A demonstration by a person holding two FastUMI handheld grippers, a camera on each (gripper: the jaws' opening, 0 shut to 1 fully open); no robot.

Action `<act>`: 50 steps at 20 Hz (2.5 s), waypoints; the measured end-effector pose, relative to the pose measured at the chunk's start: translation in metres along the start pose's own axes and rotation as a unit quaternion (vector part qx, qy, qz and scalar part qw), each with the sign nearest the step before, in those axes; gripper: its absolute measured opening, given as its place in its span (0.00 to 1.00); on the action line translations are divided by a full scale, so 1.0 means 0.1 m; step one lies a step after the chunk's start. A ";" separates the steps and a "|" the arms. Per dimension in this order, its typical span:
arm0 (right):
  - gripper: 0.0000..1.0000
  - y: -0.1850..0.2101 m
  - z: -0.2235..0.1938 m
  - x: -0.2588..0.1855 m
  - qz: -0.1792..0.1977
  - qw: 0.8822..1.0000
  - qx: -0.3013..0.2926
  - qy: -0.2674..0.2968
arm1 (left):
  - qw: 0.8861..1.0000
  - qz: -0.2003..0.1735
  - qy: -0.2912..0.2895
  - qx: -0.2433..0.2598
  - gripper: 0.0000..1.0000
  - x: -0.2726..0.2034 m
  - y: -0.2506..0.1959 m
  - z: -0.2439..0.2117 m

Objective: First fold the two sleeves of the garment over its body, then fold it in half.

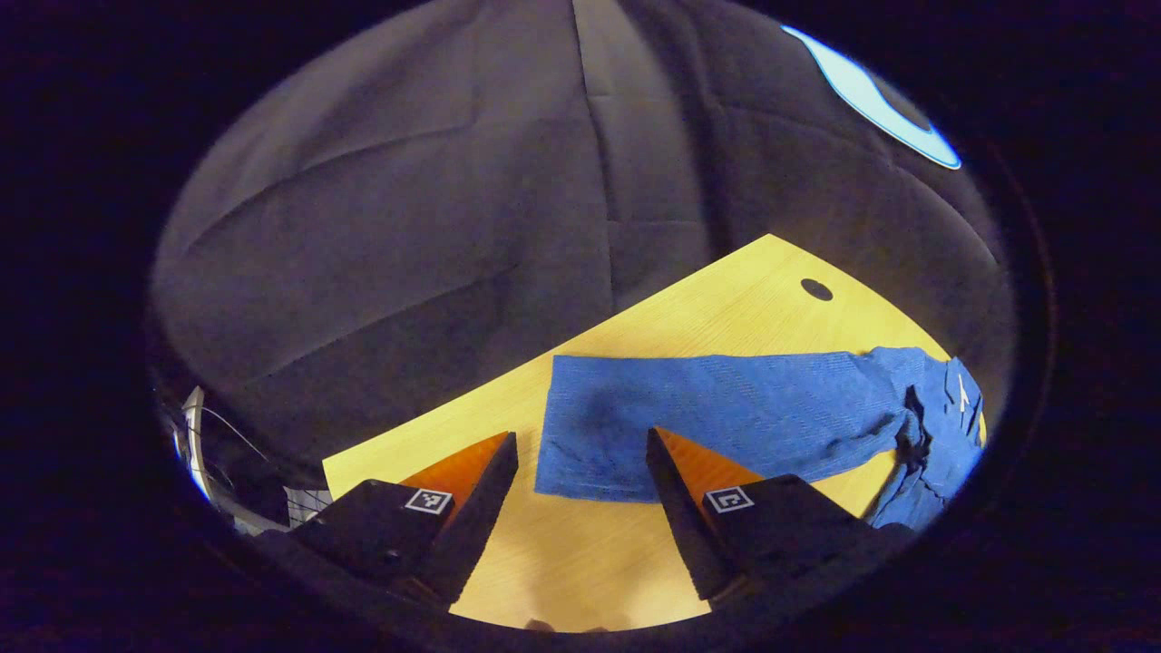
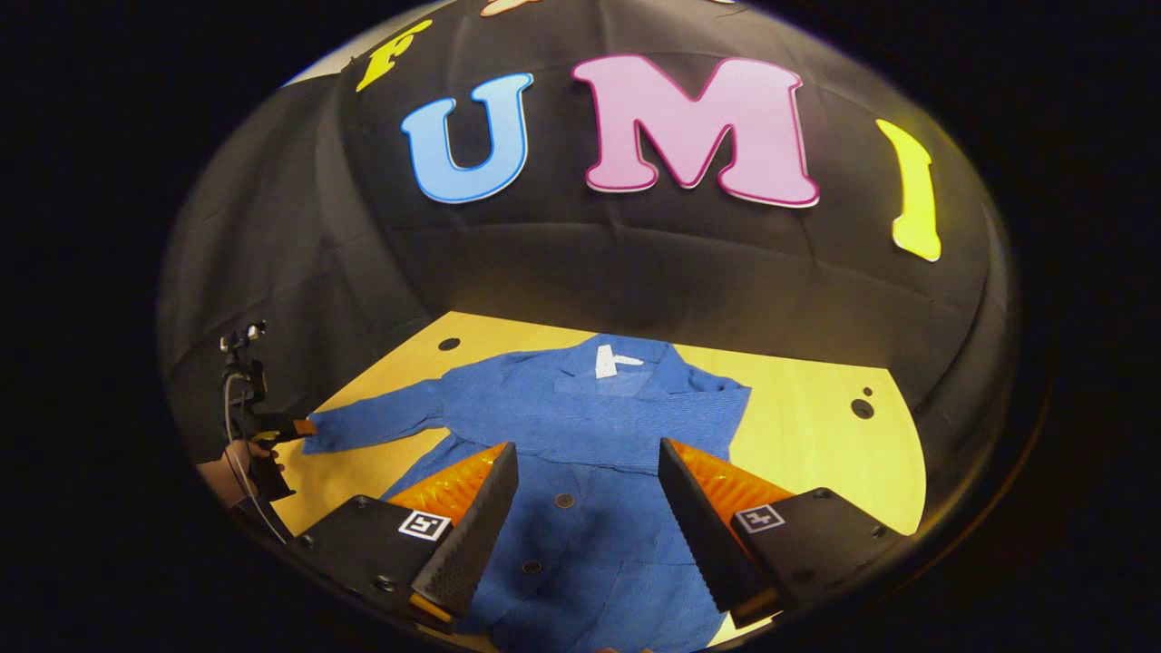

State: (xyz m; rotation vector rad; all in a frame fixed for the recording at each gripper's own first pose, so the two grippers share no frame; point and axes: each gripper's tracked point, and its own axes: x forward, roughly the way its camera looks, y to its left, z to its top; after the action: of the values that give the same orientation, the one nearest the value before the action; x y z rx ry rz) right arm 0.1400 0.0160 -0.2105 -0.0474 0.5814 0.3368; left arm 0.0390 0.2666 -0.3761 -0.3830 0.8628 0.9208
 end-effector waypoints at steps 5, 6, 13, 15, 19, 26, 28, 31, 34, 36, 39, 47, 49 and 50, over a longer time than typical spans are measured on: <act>0.97 0.09 0.22 -0.40 0.013 0.999 -0.008 -0.049 | 0.998 -0.016 0.054 -0.025 0.85 -0.02 -0.06 -0.04; 0.98 0.13 0.27 -0.46 0.018 0.998 -0.014 -0.061 | 0.998 -0.017 0.053 -0.031 0.84 -0.06 -0.04 0.02; 0.98 0.27 0.23 -0.66 0.038 0.996 -0.032 -0.069 | 0.997 -0.042 0.064 -0.007 0.75 -0.09 -0.08 0.06; 0.98 0.23 0.20 -0.66 0.033 0.997 -0.031 -0.068 | 0.997 -0.055 0.062 -0.007 0.58 -0.07 -0.18 0.07; 0.98 0.09 0.12 -0.65 0.019 0.998 -0.020 -0.057 | 0.995 -0.083 0.048 -0.004 0.09 -0.04 -0.32 0.12; 0.98 -0.15 0.08 -0.68 -0.005 0.998 -0.009 -0.058 | 0.994 -0.109 0.028 -0.015 0.00 -0.21 -0.39 0.33; 0.97 -0.24 0.03 -0.67 -0.010 0.999 -0.004 -0.052 | 0.993 -0.121 0.009 -0.007 0.00 -0.40 -0.51 0.49; 0.98 -0.36 -0.03 -0.65 -0.021 0.999 0.010 -0.047 | 0.988 -0.153 -0.033 0.018 0.00 -0.78 -0.96 0.76; 0.98 -0.51 -0.05 -0.69 -0.038 0.998 0.019 -0.045 | 0.975 -0.208 -0.070 0.048 0.00 -1.29 -1.62 0.92; 0.98 -0.62 -0.09 -0.72 -0.053 0.997 0.018 -0.046 | 0.962 -0.241 -0.096 0.087 0.00 -1.61 -2.11 0.99; 0.98 -0.78 -0.22 -0.82 -0.072 0.996 0.026 -0.040 | 0.931 -0.322 -0.111 0.135 0.00 -2.24 -3.02 0.80; 0.98 -1.12 -0.58 -1.11 -0.126 0.989 0.080 -0.015 | 0.857 -0.445 -0.087 0.246 0.00 -3.32 -4.79 -0.35; 0.98 -1.17 -0.69 -1.17 -0.137 0.986 0.092 -0.012 | 0.847 -0.453 -0.077 0.267 0.00 -3.37 -5.03 -0.53; 0.98 -1.20 -0.75 -1.21 -0.141 0.985 0.101 -0.008 | 0.842 -0.461 -0.063 0.273 0.02 -3.39 -5.11 -0.67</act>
State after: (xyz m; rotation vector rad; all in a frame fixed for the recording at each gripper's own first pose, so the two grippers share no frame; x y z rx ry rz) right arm 0.0439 -0.1440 -0.2133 0.0671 0.5820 0.0025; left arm 0.3192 -0.2482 -0.1821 -0.1879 0.6581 -0.2094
